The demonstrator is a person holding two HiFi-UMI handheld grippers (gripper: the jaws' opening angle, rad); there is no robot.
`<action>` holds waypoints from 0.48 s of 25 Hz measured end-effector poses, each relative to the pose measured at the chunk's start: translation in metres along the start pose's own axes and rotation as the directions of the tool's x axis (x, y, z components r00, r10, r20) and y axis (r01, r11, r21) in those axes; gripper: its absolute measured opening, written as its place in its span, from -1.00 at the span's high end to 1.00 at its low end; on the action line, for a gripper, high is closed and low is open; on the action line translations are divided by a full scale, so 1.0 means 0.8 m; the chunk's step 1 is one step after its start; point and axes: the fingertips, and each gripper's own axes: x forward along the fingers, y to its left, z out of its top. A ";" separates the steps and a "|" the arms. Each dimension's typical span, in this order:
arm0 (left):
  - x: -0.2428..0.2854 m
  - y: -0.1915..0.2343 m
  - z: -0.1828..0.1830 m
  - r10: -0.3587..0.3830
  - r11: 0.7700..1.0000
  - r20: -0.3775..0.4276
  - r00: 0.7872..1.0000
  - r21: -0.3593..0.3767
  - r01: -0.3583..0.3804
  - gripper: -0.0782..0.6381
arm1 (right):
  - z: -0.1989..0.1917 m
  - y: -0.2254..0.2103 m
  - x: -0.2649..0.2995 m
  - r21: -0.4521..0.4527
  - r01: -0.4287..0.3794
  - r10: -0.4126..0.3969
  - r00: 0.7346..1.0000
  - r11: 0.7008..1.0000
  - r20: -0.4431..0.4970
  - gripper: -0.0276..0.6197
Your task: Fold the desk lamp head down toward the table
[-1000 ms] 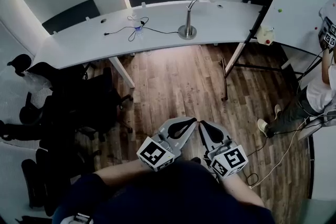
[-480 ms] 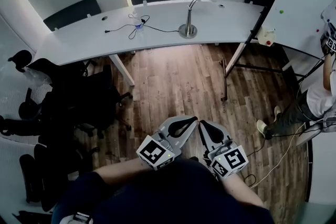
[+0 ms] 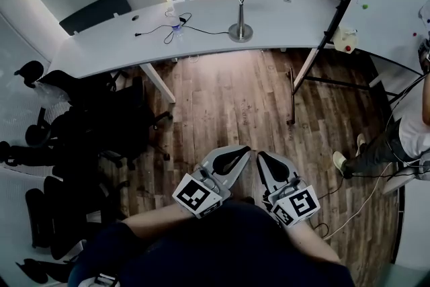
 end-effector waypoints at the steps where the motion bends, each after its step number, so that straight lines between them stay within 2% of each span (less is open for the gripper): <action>1: 0.004 0.001 -0.002 0.010 1.000 -0.002 1.000 -0.003 -0.010 0.77 | -0.002 -0.006 -0.002 0.003 -0.002 0.002 1.000 1.000 -0.004 0.89; 7: 0.031 0.049 -0.001 0.025 1.000 0.022 0.999 0.016 -0.026 0.77 | -0.001 -0.038 0.030 -0.014 -0.007 0.007 1.000 1.000 -0.011 0.89; 12: 0.081 0.126 0.007 -0.020 1.000 0.039 0.999 0.021 0.019 0.77 | 0.017 -0.088 0.102 -0.050 0.028 -0.029 1.000 0.998 -0.011 0.89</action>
